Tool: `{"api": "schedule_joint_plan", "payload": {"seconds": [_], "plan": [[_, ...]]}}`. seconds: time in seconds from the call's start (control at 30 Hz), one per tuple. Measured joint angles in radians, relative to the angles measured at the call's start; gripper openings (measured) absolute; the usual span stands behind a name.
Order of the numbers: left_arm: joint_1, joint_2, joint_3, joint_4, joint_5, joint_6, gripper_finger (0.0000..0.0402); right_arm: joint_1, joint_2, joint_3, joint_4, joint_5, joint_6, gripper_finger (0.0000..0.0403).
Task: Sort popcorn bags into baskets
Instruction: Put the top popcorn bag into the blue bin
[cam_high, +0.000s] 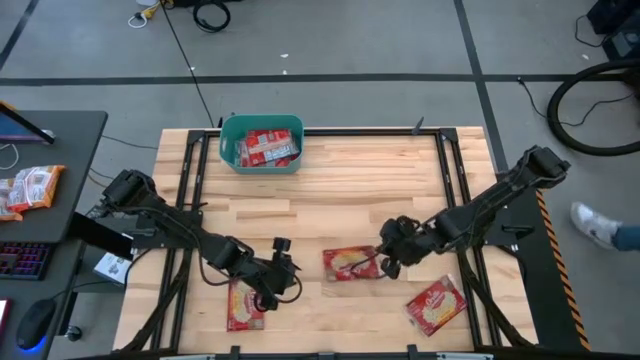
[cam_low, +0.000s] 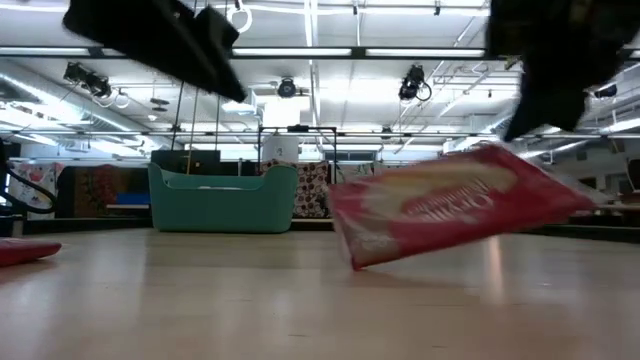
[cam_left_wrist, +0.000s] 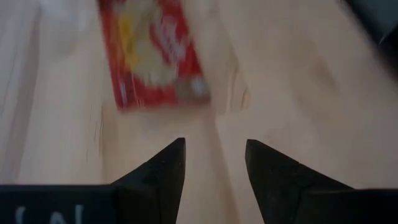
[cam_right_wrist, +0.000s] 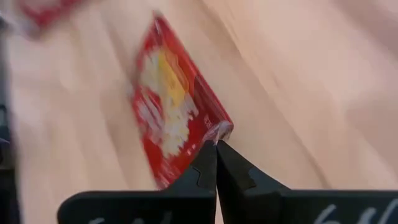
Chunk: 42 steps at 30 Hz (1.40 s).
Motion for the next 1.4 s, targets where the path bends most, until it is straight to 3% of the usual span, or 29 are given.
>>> {"api": "schedule_joint_plan", "payload": {"seconds": [0.17,0.27,0.5,1.07,1.4], "plan": [[0.0,0.0,0.0,0.126,0.0,-0.011,0.0172,-0.113,-0.035,0.0,0.173,-0.018,-0.256,0.0001],[0.0,0.0,0.0,0.171,0.007,-0.025,0.0172,-0.205,-0.034,0.0,0.255,-0.088,-0.404,0.0001],[0.004,-0.001,-0.001,0.054,0.071,-0.037,0.0172,-0.391,0.031,0.09,0.245,-0.246,-0.609,0.0],[-0.113,-0.299,-0.236,0.045,-0.237,-0.288,0.0172,-0.646,0.43,0.758,-0.072,-0.511,-0.995,0.0001],[-0.157,-0.424,-0.313,0.057,-0.341,-0.369,0.0172,-0.721,0.691,1.226,-0.13,-0.564,-1.197,0.0001]]}}
